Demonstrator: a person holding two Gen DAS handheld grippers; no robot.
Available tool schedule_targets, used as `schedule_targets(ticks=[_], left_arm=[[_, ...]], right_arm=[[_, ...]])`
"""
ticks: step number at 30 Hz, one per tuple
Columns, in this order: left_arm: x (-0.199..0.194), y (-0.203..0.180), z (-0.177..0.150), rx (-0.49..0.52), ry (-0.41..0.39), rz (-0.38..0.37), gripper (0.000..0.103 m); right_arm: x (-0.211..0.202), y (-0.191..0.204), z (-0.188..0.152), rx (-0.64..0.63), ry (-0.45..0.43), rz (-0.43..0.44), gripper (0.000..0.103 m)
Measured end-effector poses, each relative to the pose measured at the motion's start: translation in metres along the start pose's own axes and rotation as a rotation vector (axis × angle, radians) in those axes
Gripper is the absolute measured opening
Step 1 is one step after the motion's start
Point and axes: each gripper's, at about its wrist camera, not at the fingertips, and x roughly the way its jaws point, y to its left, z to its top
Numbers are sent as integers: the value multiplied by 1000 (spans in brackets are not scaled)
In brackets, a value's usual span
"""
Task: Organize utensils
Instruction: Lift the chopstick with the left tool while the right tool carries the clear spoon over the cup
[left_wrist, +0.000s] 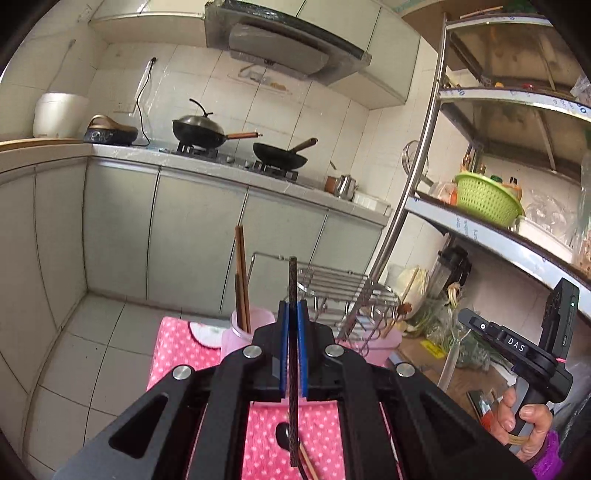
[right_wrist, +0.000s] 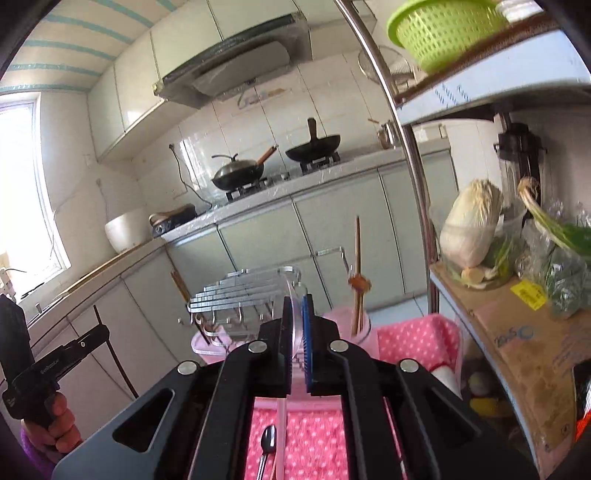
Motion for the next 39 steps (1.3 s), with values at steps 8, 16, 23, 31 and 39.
schedule_targets(ticks=[8, 16, 23, 31, 39], left_arm=[[27, 1, 48, -19, -113, 12, 4], [62, 16, 66, -44, -161, 59, 4], [88, 29, 61, -36, -185, 96, 4], [109, 38, 46, 2, -203, 113, 4], [117, 45, 14, -41, -125, 91, 4]], right_arm=[[5, -5, 54, -40, -207, -59, 5], [47, -6, 65, -110, -270, -126, 5], [81, -7, 51, -140, -235, -150, 5], [98, -12, 38, -155, -209, -185, 5], [94, -18, 14, -122, -168, -192, 5]])
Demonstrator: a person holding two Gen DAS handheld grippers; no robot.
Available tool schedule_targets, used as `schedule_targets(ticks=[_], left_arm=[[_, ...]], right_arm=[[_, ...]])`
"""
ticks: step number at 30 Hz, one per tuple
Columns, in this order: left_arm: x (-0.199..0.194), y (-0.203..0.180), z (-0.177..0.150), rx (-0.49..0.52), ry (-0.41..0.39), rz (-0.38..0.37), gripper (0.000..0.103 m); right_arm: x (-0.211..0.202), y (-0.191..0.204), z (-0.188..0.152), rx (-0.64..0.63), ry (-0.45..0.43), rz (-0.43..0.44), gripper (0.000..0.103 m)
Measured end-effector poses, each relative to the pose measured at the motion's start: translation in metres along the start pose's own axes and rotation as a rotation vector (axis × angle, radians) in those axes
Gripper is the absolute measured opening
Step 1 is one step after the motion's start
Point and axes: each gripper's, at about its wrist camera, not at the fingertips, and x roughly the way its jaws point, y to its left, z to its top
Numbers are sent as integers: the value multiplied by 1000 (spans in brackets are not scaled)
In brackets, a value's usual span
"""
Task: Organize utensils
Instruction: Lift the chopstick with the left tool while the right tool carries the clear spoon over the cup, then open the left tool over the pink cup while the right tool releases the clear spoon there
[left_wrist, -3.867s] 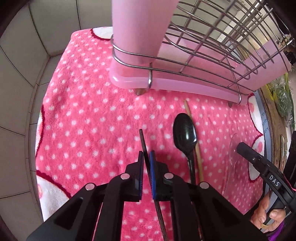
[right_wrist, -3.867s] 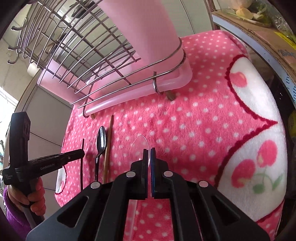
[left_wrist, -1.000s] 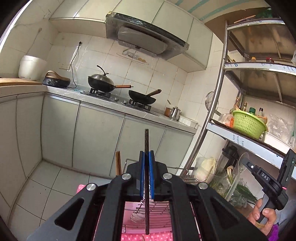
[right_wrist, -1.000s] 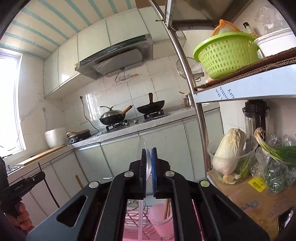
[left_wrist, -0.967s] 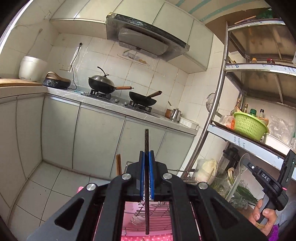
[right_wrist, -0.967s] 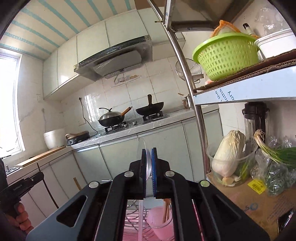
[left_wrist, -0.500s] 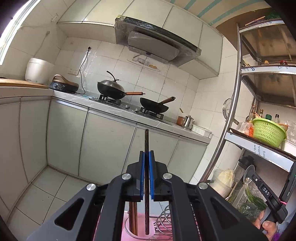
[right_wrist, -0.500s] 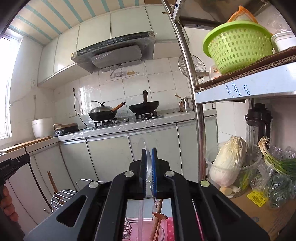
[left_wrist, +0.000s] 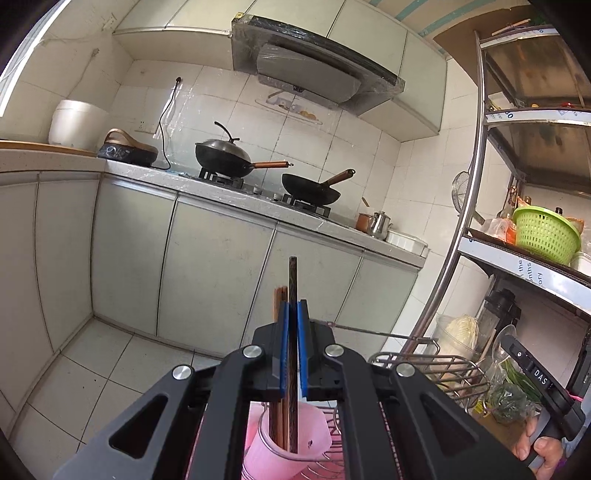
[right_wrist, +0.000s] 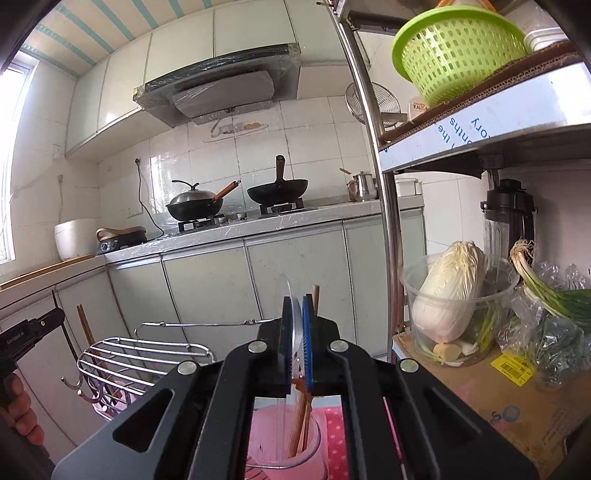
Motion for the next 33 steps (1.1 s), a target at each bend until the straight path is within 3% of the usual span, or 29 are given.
schedule_targets(ticks=[12, 33], left_arm=[[5, 9, -42, -35, 120, 16, 4], [14, 22, -51, -116, 196, 40, 7]], right_arm=[[-7, -24, -27, 133, 114, 13, 5], [14, -22, -51, 164, 269, 45, 7]])
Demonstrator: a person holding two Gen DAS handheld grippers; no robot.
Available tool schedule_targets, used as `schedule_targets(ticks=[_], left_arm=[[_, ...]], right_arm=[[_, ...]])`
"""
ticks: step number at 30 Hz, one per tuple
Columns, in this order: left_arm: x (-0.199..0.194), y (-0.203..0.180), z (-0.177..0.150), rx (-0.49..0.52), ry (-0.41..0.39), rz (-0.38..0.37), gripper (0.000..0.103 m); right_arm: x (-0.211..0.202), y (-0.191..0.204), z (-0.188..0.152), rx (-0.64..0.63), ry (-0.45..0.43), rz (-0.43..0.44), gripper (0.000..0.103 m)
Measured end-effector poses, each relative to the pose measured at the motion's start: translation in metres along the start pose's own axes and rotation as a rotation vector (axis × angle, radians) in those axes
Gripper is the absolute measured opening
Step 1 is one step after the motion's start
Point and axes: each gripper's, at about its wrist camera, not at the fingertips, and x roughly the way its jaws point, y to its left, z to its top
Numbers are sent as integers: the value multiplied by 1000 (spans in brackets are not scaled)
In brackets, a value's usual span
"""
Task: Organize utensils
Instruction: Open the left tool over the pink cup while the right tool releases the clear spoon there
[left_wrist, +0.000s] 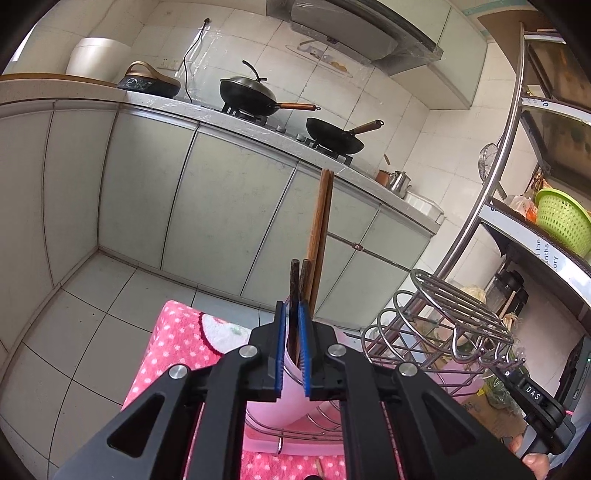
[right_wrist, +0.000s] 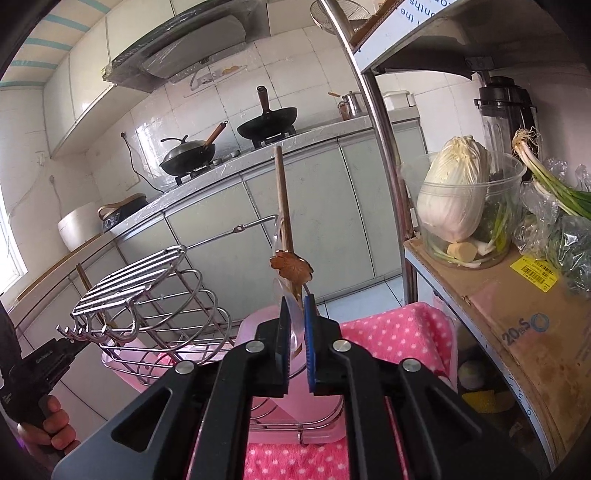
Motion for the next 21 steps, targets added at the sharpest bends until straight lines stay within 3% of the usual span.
schedule_targets(ticks=[2, 4, 7, 9, 21], left_arm=[[-1, 0, 0, 1, 4, 2, 11], [-1, -1, 1, -2, 11, 6, 25], [-4, 0, -1, -9, 7, 7, 35], [-6, -1, -2, -4, 5, 7, 37], [-29, 0, -7, -18, 15, 16, 42]], right_arm=[[0, -1, 0, 4, 11, -6, 7], [2, -2, 0, 9, 31, -8, 9], [4, -4, 0, 19, 55, -9, 28], [3, -5, -1, 22, 57, -5, 32], [-21, -7, -7, 29, 55, 12, 33]])
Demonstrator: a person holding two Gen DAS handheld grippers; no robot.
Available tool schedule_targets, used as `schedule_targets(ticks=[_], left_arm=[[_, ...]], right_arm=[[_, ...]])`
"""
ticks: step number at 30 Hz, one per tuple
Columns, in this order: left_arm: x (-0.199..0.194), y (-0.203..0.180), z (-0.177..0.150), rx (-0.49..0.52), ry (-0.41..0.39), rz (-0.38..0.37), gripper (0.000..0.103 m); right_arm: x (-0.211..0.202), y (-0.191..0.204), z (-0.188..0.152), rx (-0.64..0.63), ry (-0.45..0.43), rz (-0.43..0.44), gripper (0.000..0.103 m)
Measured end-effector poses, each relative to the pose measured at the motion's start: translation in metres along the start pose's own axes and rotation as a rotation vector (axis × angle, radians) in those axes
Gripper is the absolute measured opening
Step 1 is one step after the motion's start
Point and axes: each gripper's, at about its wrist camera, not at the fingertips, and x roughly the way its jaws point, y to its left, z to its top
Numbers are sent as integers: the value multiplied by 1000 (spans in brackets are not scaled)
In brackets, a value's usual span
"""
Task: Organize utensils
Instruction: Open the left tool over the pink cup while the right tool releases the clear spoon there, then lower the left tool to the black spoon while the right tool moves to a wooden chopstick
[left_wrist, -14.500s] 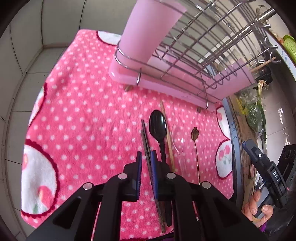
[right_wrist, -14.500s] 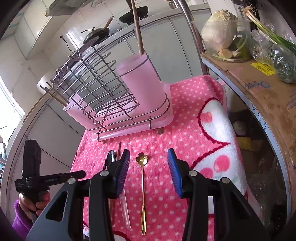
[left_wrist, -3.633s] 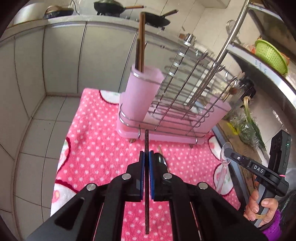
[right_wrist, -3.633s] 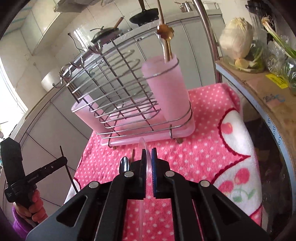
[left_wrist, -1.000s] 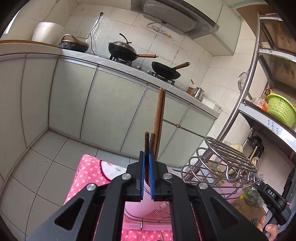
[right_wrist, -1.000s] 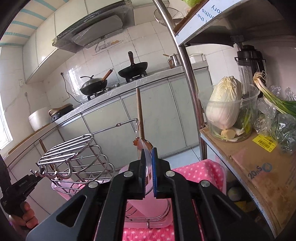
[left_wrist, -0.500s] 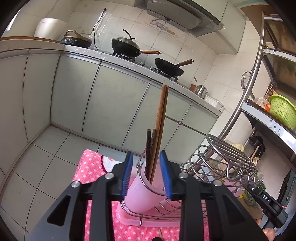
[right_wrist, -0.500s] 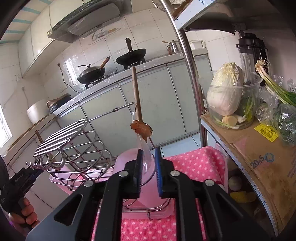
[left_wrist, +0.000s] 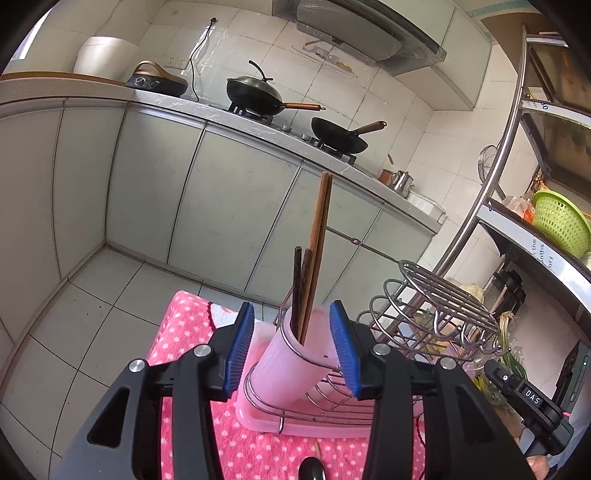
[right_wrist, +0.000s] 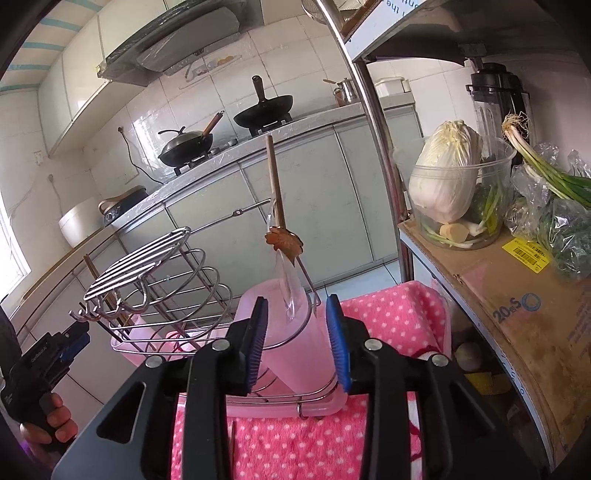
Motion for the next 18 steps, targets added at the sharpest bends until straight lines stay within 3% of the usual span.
schedule_targets(ticks=[9, 18], left_arm=[[-20, -8, -27, 32, 85, 25, 42], [-9, -18, -73, 42, 326, 11, 42]], right_arm=[[-27, -3, -20, -6, 45, 10, 33], [-31, -5, -54, 0, 172, 39, 33]])
